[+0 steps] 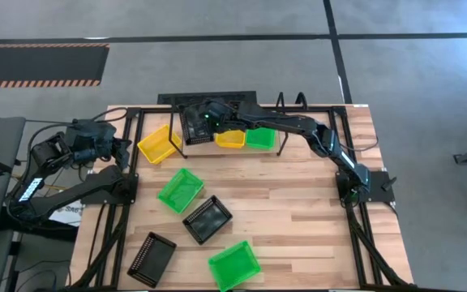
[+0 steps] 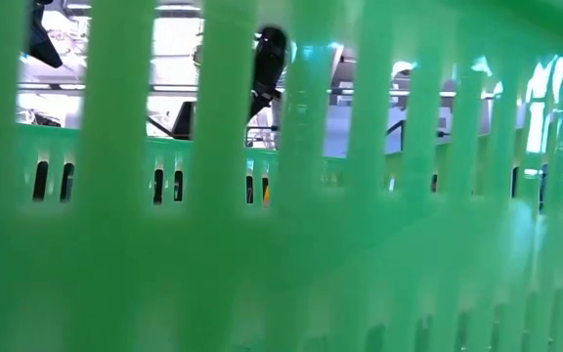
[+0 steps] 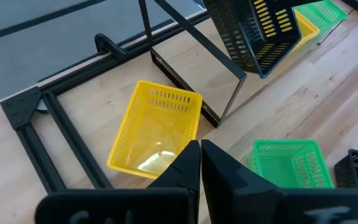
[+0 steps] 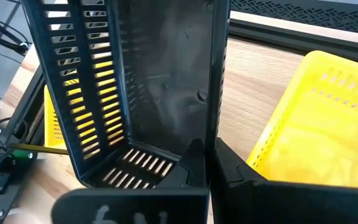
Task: Stack baskets on shelf by color
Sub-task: Put the top right black bin on the shelf
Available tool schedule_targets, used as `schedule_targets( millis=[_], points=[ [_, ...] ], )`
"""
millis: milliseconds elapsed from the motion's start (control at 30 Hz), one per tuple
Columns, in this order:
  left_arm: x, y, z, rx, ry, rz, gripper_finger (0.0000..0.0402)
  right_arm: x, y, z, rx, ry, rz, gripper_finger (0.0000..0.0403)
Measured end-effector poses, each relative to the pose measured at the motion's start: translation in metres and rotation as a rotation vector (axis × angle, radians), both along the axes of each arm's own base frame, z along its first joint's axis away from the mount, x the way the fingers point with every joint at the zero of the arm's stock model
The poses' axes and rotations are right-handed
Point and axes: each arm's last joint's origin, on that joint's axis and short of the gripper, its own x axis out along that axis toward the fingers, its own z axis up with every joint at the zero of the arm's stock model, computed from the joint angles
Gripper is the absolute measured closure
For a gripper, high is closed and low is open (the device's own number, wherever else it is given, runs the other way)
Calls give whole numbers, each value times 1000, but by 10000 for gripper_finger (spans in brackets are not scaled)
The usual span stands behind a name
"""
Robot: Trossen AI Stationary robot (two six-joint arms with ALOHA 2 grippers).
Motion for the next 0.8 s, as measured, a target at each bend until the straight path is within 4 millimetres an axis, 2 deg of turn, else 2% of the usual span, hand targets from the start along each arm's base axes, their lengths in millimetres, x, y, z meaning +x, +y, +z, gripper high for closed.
schedule_targets(
  millis=[633,800],
  points=[
    [0,0,0,-1,0,-1,401,3,15,-2,-34,19,-34,401],
    [0,0,0,-1,0,-2,401,14,18,-29,-31,64,-27,401]
  ],
)
